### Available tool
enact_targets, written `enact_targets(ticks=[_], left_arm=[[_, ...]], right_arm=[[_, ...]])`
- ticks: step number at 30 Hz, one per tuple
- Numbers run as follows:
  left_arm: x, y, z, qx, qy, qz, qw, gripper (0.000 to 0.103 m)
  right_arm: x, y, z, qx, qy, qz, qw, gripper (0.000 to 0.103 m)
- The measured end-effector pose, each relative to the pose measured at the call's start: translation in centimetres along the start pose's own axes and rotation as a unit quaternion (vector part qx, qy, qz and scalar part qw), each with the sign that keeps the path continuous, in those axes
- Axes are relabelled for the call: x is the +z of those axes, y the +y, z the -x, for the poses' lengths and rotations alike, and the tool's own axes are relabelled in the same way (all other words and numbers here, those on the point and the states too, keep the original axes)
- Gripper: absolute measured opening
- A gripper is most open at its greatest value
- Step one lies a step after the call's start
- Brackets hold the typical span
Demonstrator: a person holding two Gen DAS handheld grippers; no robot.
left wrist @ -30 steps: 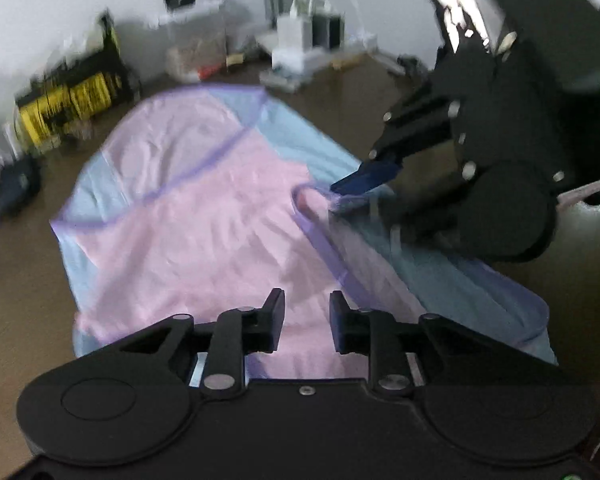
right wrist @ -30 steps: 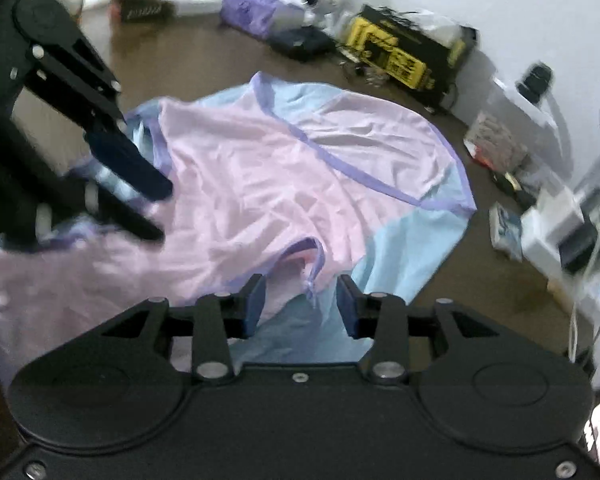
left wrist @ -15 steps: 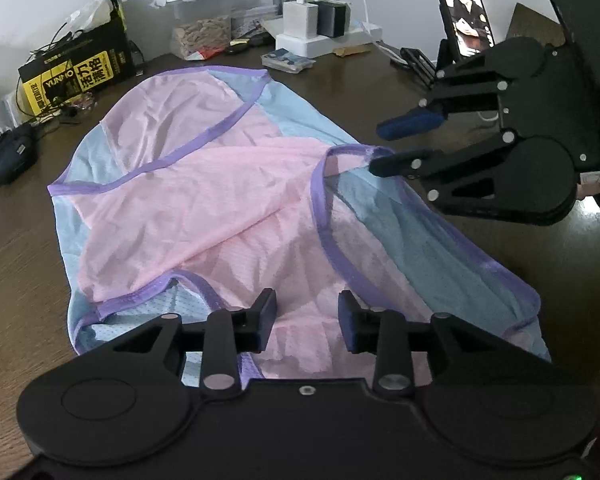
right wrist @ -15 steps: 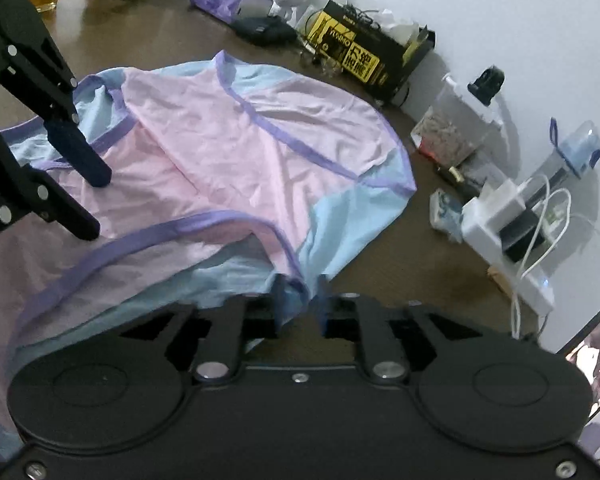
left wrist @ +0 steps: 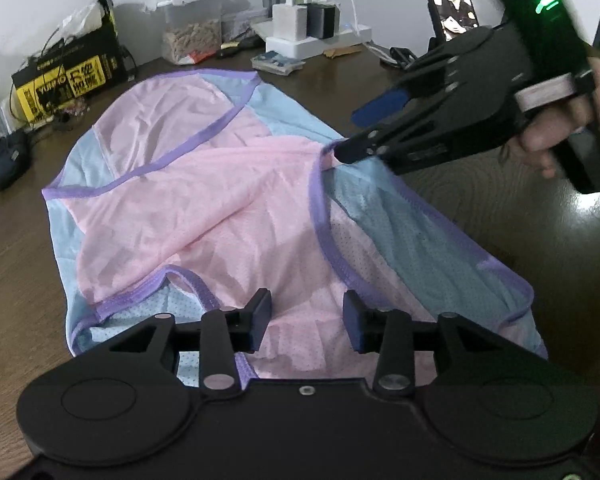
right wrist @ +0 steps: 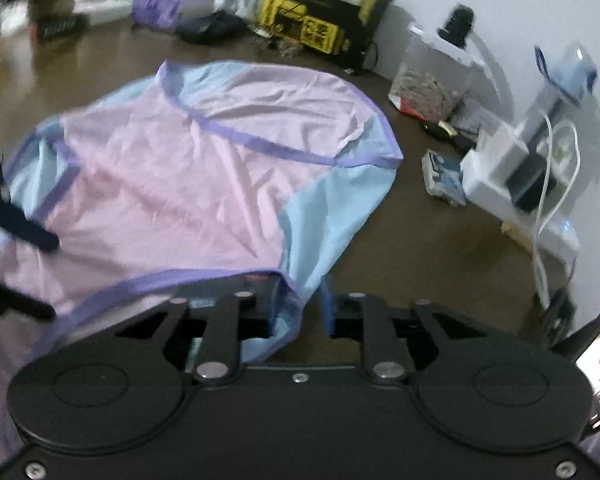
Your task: Fold clothes
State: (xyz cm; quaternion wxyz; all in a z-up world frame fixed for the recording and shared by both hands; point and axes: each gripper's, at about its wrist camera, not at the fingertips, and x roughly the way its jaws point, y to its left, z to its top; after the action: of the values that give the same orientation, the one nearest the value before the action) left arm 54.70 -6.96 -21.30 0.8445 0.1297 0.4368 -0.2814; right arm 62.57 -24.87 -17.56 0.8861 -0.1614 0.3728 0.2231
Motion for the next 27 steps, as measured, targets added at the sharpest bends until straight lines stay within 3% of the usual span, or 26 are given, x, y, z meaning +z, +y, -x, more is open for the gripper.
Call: enact_targets(ticks=[1,2,5,7,8,10,13,15,18,24,26,27], left_arm=[[0.1,0.3,0.6,-0.001,-0.007,0.010,0.9999,0.040],[0.2,0.8,1.6,0.000,-0.026,0.025,0.9994,0.040],[-0.1,2.9,3.8,0.025,-0.059,0.085,0.9944,0.040],[-0.5,4.2,3.6,0.056,-0.054,0.109,0.9910,0.040],[-0.7,4.8,3.3,0.069,-0.048,0.118,0.9894,0.040],[-1.1,5.8,2.6,0.092,-0.038,0.133,0.9861,0.040],[-1.2,6.0,1.7,0.104,-0.023,0.128,0.9861,0.040],[-1.1,5.9,1.0,0.106,-0.003,0.128,0.9860,0.040],[-1.4,6.0,0.3,0.108,0.017,0.154,0.9821,0.040],[-1.9,5.8,0.7,0.119,0.013,0.160,0.9797,0.040],[-2.1,5.6,0.9,0.120,0.009,0.159,0.9799,0.040],[-2.2,5.6,1.0,0.120,0.007,0.158,0.9800,0.040]], right_arm=[[0.1,0.0,0.4,0.007,0.000,-0.005,1.000,0.066],[0.2,-0.1,1.4,0.013,-0.004,-0.008,1.000,0.074],[1.2,0.2,4.4,0.063,-0.017,0.000,0.998,0.074],[1.9,0.1,4.7,0.102,-0.020,-0.004,0.995,0.074],[3.5,0.3,4.3,0.156,-0.029,-0.014,0.987,0.074],[5.3,0.9,3.4,0.182,-0.039,-0.018,0.982,0.074],[10.7,2.9,-0.5,0.223,-0.052,0.000,0.973,0.068],[15.1,4.4,-5.4,0.268,-0.024,0.031,0.963,0.067],[19.0,5.8,-10.6,0.297,0.023,0.072,0.952,0.057],[22.8,7.4,-16.5,0.317,0.079,0.095,0.940,0.038],[23.2,7.9,-18.0,0.315,0.093,0.100,0.939,0.002],[23.5,8.0,-18.5,0.311,0.092,0.102,0.940,0.001]])
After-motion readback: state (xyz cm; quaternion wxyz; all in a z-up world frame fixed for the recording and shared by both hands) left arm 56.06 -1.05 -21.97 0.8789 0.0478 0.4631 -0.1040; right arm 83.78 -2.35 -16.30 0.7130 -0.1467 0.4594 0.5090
